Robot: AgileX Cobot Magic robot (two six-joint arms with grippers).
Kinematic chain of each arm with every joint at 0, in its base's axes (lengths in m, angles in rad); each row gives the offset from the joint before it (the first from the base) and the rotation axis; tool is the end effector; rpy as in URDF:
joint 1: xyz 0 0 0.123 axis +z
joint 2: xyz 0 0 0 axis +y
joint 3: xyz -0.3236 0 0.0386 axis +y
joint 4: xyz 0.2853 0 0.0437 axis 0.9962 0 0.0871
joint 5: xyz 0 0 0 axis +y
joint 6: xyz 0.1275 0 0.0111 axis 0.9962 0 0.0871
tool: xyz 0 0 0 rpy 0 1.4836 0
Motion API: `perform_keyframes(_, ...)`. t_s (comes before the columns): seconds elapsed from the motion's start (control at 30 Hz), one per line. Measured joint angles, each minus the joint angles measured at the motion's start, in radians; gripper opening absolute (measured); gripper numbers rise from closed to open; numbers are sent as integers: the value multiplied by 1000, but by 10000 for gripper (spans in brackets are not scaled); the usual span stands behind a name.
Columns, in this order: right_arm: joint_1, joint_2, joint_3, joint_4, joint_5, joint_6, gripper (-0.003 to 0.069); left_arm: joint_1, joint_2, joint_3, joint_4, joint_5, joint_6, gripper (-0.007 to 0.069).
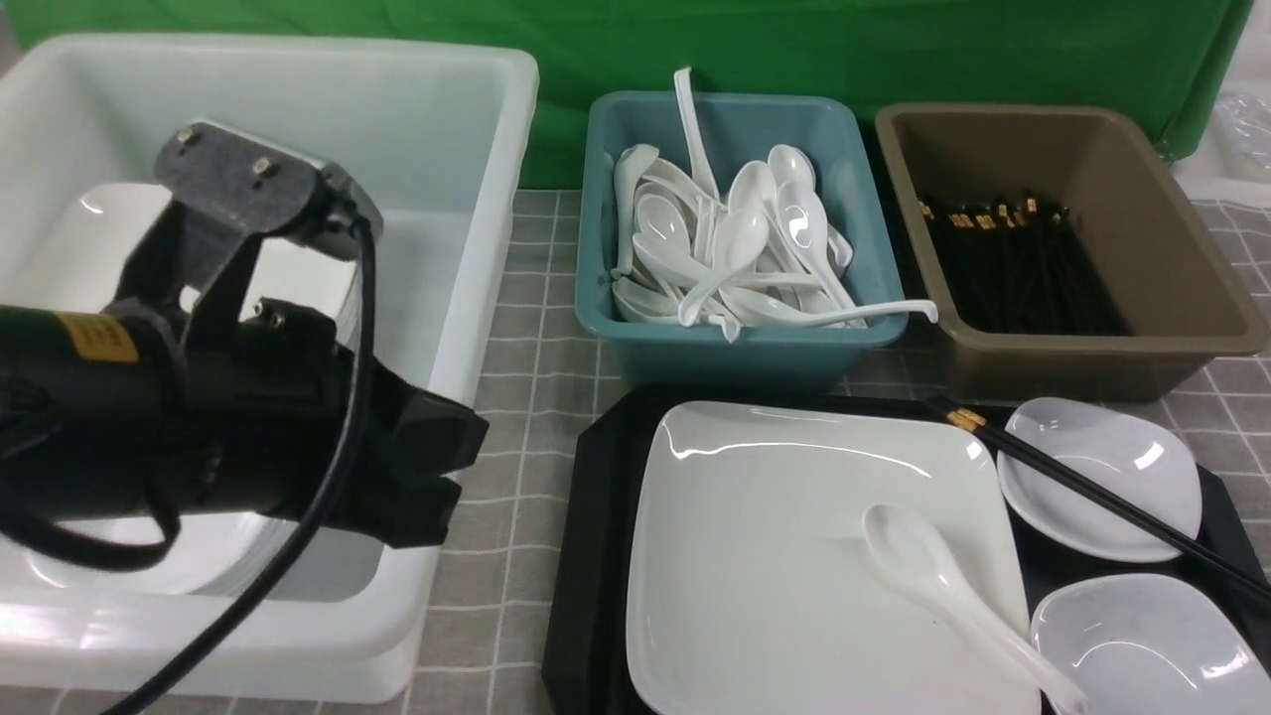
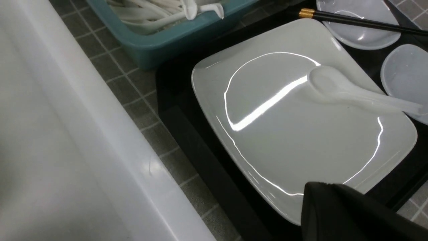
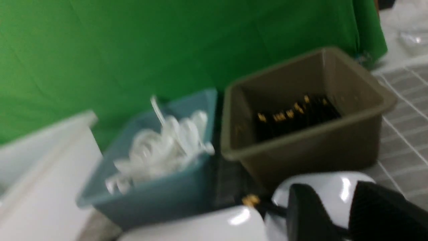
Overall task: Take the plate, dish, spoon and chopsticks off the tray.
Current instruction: Use the right arm to grab a pair of chopsticks from the plate
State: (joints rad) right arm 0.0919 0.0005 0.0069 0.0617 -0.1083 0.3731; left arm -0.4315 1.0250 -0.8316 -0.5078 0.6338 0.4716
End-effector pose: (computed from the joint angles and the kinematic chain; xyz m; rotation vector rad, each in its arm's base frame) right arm 0.0875 0.0072 0.2272 0.2435 1.3751 0.4344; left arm 0.2107 -0.1376 0.3309 0.6944 2.1591 -0.5323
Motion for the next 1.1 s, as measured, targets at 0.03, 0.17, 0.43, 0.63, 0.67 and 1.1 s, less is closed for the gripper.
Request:
perform_keyframes(0.03, 0, 0, -1, 2, -15, 27, 226, 0, -17, 0, 0, 1, 1, 22)
perform_keyframes(0.17, 34, 104, -145, 8, 170, 4, 130, 0, -83, -1, 7, 1, 12, 22)
perform_keyframes(0.43, 182, 787, -659, 8, 674, -467, 93, 0, -116, -2, 10, 6, 31, 22)
perform_keyframes(0.63, 160, 1246, -934, -23, 873, -628, 121, 0, -184, -2, 11, 70, 31, 22)
perform_keyframes(0.67, 143, 1296, -975, -25, 897, -644, 134, 0, -201, -2, 10, 72, 31, 22)
perform_keyframes(1.1, -3, 1673, -1133, -37, 879, -801, 521, 0, -390, -2, 22, 156, 31, 22)
